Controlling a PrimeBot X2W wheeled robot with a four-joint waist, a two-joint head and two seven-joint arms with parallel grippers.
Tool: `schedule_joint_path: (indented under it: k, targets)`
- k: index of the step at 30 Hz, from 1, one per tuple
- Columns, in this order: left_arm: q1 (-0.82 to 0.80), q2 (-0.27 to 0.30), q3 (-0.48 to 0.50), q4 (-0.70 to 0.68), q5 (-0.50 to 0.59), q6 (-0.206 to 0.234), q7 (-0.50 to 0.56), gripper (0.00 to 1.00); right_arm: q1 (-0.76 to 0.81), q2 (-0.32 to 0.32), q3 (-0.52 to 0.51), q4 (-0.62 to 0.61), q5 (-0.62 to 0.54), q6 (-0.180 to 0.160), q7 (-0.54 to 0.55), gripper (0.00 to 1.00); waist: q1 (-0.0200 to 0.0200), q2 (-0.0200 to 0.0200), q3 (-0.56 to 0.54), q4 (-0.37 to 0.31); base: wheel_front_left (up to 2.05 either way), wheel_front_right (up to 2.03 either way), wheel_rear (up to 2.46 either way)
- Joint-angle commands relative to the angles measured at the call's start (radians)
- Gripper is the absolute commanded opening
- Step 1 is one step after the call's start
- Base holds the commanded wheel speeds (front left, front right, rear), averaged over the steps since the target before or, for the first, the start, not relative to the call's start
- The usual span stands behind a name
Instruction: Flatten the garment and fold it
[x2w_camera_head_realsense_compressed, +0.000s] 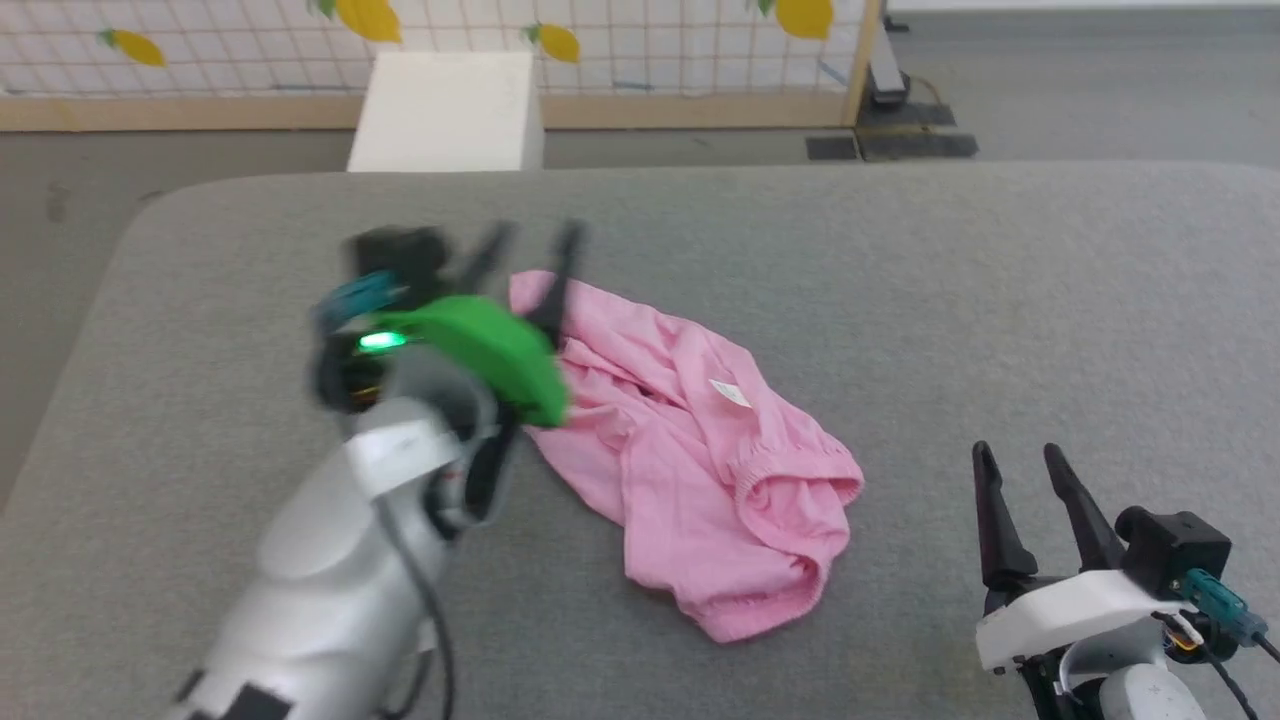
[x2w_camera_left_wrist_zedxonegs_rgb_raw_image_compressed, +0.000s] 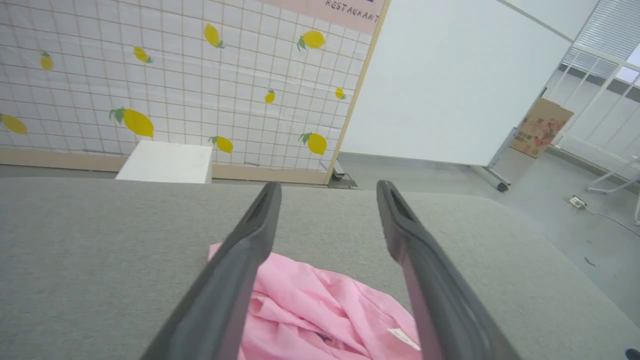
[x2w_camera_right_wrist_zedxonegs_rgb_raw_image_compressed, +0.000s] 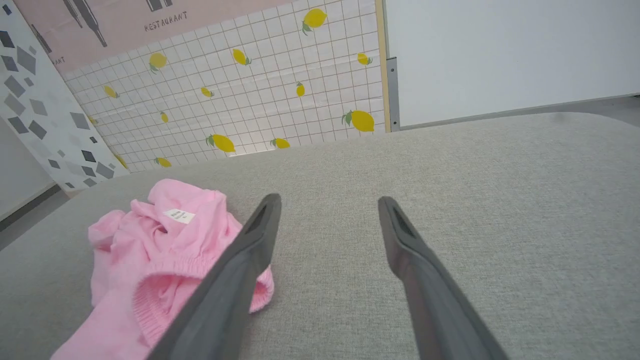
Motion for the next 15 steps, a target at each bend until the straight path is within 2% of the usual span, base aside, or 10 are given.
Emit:
schedule_joint_path:
  k: [1,4,8,11,15]
  targets:
    - [0.04,0.034,0.013,-0.006,0.033,0.024,-0.057,1.0,0.01,0.0,0.008,0.002,0.009,-0.001,0.015,1.0,0.0,-0.0001,-0.029,0.026,0.0,0.0,0.0]
    - [0.109,0.094,0.034,-0.041,0.098,0.064,-0.139,1.0,0.012,0.0,0.025,-0.003,0.015,-0.001,0.054,1.0,0.0,-0.0001,-0.033,0.033,0.0,0.0,0.0]
    - [0.239,0.146,0.093,-0.138,0.179,0.117,-0.162,1.0,0.016,0.0,0.04,-0.013,0.018,-0.001,0.115,1.0,0.0,-0.0001,-0.032,0.034,0.0,0.0,0.0]
    - [0.384,0.137,0.189,-0.275,0.25,0.147,-0.163,1.0,0.009,0.0,0.058,-0.023,0.016,-0.001,0.172,1.0,0.0,-0.0001,-0.024,0.03,0.0,0.0,0.0]
    - [0.54,0.081,0.27,-0.347,0.28,0.142,-0.163,1.0,-0.005,0.0,0.073,-0.034,0.016,-0.001,0.232,1.0,0.0,-0.0001,-0.016,0.031,0.0,0.0,0.0]
